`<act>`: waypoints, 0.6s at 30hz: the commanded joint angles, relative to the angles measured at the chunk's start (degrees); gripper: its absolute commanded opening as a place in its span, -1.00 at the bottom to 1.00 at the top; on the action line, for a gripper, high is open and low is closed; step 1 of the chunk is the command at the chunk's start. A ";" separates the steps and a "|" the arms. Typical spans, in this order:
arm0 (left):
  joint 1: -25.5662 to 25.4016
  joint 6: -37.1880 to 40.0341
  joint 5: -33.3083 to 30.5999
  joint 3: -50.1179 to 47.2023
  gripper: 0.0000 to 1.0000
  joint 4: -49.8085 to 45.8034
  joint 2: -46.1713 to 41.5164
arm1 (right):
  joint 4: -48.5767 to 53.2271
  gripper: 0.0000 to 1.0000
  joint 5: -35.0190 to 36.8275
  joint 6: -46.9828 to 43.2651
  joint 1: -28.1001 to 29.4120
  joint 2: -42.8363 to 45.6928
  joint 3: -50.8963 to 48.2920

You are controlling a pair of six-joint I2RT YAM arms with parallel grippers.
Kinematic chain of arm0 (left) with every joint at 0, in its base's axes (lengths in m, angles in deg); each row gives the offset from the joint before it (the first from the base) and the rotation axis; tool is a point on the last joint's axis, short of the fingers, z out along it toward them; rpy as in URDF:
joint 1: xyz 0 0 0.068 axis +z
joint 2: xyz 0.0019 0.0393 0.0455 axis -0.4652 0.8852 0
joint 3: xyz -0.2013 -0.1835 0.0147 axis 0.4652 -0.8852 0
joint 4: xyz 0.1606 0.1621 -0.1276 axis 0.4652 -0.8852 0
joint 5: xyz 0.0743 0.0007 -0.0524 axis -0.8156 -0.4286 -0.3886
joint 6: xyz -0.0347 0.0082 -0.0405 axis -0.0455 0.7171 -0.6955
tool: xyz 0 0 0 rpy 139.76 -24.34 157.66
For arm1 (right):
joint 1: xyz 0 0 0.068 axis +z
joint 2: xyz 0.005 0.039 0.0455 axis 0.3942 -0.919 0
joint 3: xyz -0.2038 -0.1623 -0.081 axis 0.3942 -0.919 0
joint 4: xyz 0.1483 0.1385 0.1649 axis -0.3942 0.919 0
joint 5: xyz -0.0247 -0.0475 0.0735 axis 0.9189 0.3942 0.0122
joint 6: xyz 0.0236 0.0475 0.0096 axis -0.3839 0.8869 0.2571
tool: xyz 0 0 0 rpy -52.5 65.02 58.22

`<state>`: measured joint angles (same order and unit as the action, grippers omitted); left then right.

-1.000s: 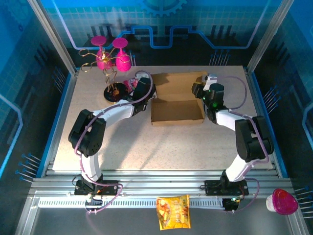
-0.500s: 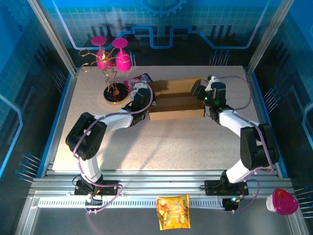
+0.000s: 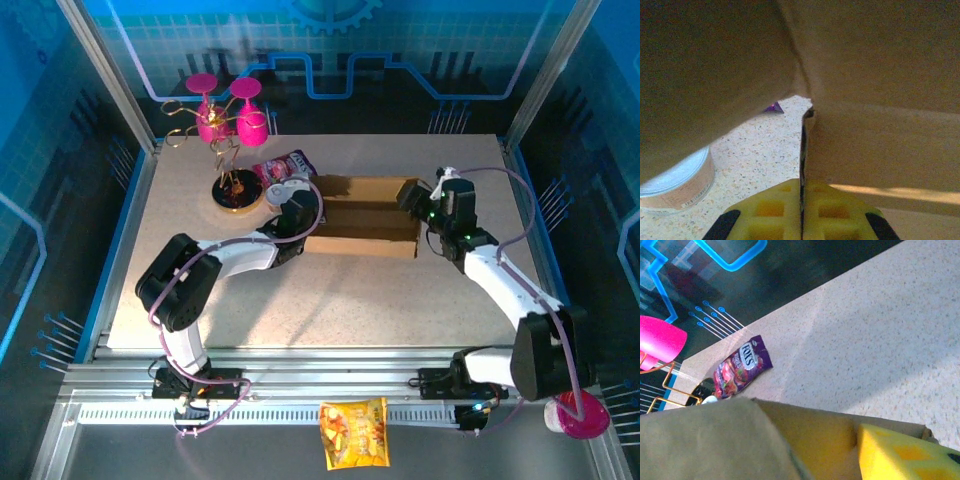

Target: Fold the paper box

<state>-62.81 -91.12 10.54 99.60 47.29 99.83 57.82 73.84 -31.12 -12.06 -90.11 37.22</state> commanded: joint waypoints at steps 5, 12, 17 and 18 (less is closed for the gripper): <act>-2.66 2.77 -2.47 0.04 -1.00 -0.65 -0.87 | 13.50 0.26 1.73 6.37 5.61 10.50 -1.74; -3.46 3.02 -4.19 0.50 -1.00 -0.81 -0.33 | 22.70 0.30 2.40 13.93 6.81 16.90 -1.70; -3.88 2.46 -5.20 0.90 -1.00 -1.19 0.07 | 26.62 0.33 0.87 16.73 8.27 18.06 -1.22; -4.00 2.31 -5.52 1.04 -1.00 -1.47 0.16 | 27.55 0.33 0.73 17.32 8.89 18.19 -1.03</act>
<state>-66.16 -89.81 6.58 99.66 47.51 99.83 81.19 76.12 -17.16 -5.04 -72.69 35.45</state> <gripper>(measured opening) 0.060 0.664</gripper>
